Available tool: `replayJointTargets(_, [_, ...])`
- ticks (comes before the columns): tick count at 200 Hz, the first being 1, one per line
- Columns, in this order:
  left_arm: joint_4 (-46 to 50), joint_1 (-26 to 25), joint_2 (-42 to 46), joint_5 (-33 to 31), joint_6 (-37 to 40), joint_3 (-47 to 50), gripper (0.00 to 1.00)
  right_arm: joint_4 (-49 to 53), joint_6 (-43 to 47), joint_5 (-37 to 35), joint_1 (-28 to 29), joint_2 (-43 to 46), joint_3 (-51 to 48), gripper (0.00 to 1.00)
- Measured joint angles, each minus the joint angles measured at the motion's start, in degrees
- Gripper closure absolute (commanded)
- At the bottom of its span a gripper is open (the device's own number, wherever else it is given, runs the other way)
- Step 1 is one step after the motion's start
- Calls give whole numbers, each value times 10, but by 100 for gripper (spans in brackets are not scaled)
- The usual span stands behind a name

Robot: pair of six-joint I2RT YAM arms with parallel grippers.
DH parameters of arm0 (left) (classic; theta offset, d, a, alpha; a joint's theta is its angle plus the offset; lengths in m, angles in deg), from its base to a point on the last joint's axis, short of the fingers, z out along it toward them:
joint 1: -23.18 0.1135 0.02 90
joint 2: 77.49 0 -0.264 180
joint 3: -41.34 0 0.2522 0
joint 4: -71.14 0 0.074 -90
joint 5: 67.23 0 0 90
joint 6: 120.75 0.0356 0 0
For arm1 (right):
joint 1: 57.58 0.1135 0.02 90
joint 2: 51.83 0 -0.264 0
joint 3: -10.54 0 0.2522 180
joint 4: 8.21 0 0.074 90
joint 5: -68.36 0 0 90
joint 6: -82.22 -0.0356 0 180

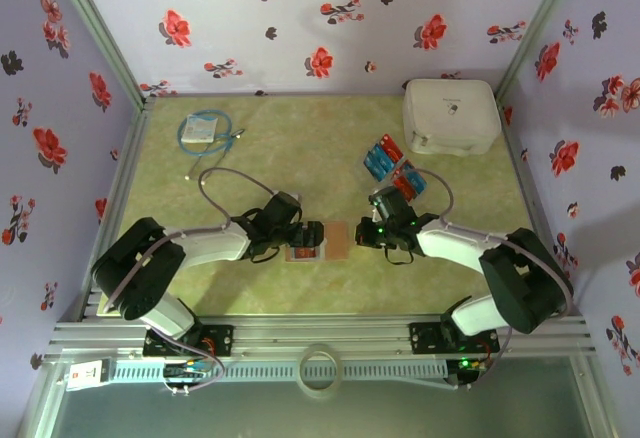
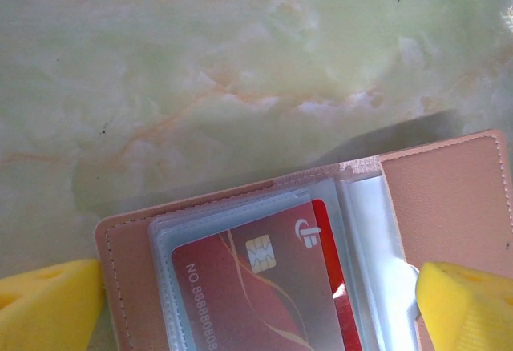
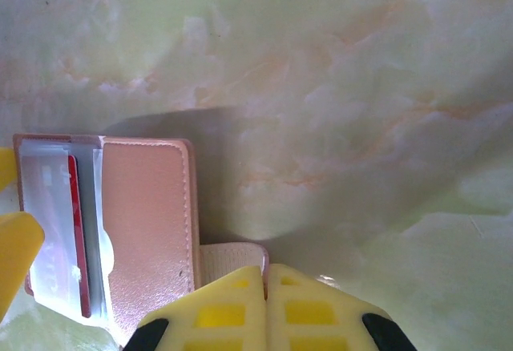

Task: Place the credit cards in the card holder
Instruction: Close the card holder at the center of the table.

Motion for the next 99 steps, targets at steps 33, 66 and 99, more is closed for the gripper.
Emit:
replayJointTargets(33, [8, -1, 22, 3, 0, 0, 0, -5, -3, 0, 0, -7, 0, 100])
replayJointTargets(66, [5, -2, 72, 5, -1, 0, 0, -10, -3, 2, 0, -18, 0, 100])
replayJointTargets(99, [-13, -9, 84, 11, -15, 0, 0, -17, -4, 3, 0, -28, 0, 100])
